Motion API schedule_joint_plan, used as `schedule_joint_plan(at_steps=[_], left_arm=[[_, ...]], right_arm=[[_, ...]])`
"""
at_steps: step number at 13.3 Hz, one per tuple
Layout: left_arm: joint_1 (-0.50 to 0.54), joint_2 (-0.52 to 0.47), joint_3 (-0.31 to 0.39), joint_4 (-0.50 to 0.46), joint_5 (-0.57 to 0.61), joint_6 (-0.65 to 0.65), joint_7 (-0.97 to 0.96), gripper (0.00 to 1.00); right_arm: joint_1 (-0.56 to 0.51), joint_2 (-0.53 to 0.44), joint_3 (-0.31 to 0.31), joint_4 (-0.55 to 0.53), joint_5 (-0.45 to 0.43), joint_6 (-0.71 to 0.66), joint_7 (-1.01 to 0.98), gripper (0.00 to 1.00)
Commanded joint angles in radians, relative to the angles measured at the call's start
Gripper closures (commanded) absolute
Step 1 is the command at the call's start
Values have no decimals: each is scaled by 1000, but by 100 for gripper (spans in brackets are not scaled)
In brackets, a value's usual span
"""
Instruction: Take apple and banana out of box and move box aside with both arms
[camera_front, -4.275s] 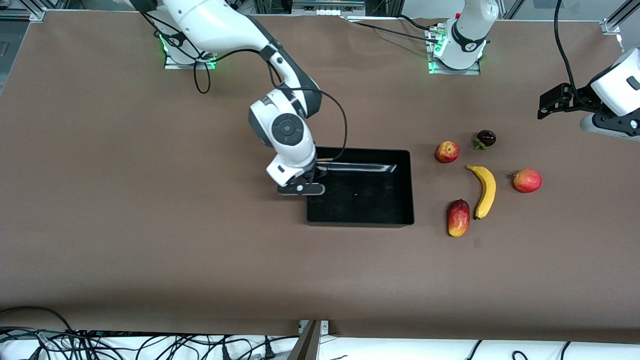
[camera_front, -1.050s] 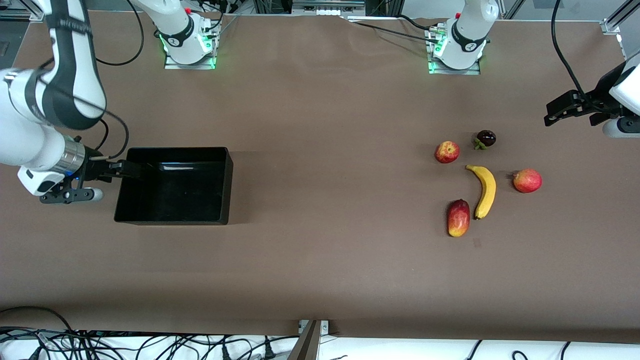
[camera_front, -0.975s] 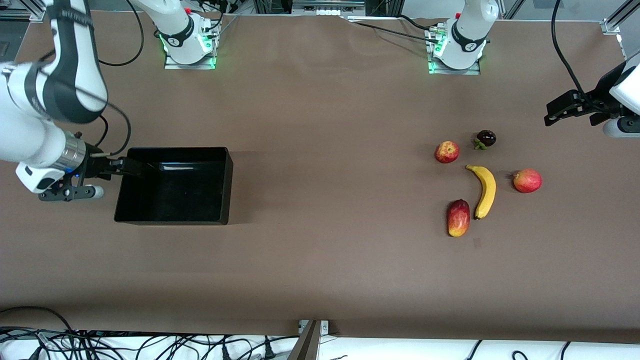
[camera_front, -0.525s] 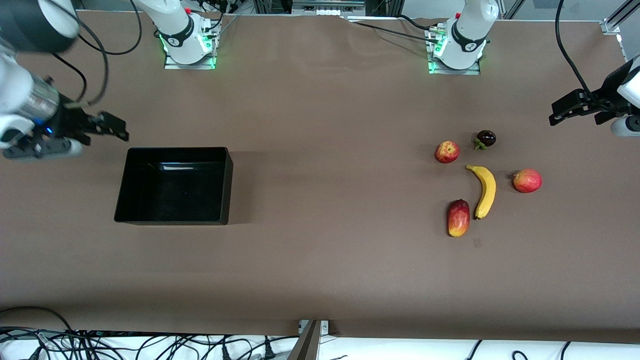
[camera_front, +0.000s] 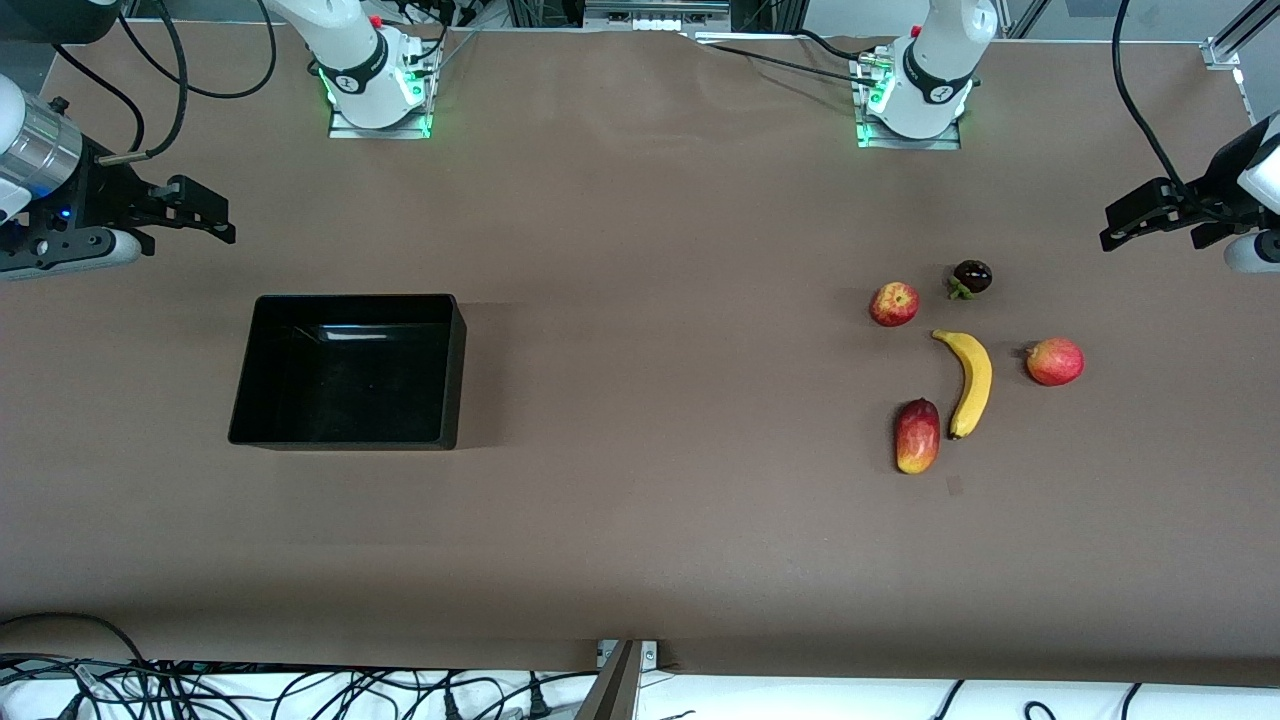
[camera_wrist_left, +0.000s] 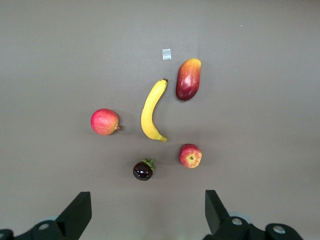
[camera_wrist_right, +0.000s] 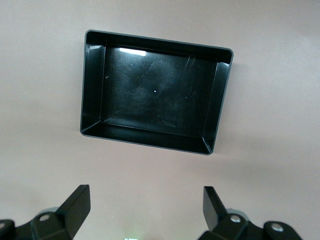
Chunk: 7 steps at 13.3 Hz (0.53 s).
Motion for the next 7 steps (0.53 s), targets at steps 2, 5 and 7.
schedule_joint_plan(at_steps=[2,5,7], left_arm=[[2,-16,-2,-12,2,0,0,0],[2,-14,-2,-12,2,2,0,0],[2,-14,-1,-12,2,2,0,0]], right_arm=[[-34,21,38,60,-17,-6,-23,0],[-37,57,36,97,-18,-9,-24,0],[-34,57,38,97,-23,-20,-23,0]])
